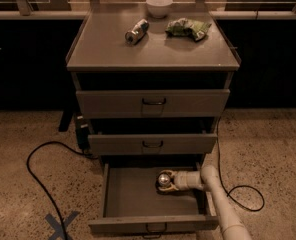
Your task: Place green can into bottom drawer
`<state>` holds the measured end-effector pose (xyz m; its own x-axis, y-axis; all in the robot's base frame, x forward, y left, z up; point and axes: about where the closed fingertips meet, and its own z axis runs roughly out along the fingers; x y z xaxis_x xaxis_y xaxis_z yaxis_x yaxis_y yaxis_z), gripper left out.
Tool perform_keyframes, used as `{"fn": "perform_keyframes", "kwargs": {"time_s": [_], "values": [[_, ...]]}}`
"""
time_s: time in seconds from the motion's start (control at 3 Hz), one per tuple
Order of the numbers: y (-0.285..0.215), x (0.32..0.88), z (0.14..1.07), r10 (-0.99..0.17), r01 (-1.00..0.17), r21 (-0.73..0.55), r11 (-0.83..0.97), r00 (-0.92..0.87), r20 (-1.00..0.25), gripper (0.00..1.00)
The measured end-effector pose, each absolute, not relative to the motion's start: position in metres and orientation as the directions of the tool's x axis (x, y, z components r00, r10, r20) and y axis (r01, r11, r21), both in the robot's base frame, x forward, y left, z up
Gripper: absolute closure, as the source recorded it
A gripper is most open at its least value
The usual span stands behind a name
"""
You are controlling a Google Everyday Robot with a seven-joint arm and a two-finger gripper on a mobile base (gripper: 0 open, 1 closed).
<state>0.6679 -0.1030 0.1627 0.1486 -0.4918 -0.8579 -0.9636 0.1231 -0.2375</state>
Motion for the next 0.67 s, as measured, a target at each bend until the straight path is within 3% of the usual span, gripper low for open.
{"fn": "perform_keyframes", "kwargs": {"time_s": [0.67], "values": [[-0.1018,0.6555,0.1447,-0.487,-0.976,-0.181,0.123,0.099,-0.868,0.59]]}}
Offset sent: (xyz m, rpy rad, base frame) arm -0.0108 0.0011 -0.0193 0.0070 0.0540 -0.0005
